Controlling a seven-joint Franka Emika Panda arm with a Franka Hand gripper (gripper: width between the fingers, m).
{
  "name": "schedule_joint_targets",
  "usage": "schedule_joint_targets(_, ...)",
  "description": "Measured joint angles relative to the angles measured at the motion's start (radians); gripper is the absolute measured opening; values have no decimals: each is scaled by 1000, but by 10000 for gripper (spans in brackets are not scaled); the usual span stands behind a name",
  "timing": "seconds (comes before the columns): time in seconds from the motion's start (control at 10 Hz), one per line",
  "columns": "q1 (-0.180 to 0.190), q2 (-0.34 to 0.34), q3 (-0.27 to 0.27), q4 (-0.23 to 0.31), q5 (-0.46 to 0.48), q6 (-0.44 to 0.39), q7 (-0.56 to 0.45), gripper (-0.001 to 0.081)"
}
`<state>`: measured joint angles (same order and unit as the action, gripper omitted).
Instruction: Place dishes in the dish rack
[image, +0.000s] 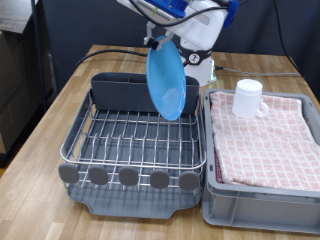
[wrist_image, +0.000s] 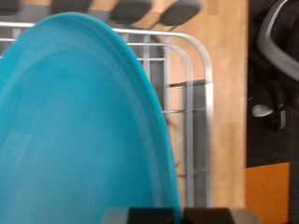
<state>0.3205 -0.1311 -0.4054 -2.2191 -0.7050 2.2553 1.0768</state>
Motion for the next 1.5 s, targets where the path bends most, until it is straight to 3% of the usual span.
schedule_joint_targets(0.4,-59,-10,-85,-48,-164,139,-110,19)
schedule_joint_targets(0.6,-83,-11,-131,-75,-211,293,-208,19)
schedule_joint_targets(0.8,-82,-9,-121,-71,-234,257,-184,19)
schedule_joint_targets(1.5,-83,69,-122,-34,-438,300,-135,19)
